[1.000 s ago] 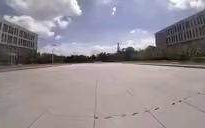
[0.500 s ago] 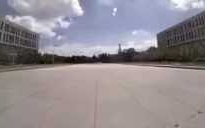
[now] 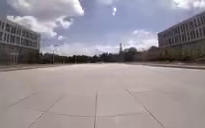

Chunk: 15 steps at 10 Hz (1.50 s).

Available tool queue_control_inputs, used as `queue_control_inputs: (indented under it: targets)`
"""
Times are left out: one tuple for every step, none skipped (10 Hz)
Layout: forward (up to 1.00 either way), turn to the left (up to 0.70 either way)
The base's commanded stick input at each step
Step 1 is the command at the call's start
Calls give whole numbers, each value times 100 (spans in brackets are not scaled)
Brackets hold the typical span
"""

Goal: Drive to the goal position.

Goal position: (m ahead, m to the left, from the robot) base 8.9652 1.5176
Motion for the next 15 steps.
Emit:
queue_control_inputs:
  targets:
    - [70, 2]
    - [70, 2]
    - [70, 2]
    - [70, 2]
    - [70, 2]
    - [70, 2]
    - [70, 2]
    - [70, 2]
    - [70, 2]
    - [70, 2]
    - [70, 2]
    - [70, 2]
    - [70, 2]
    - [70, 2]
    - [70, 2]
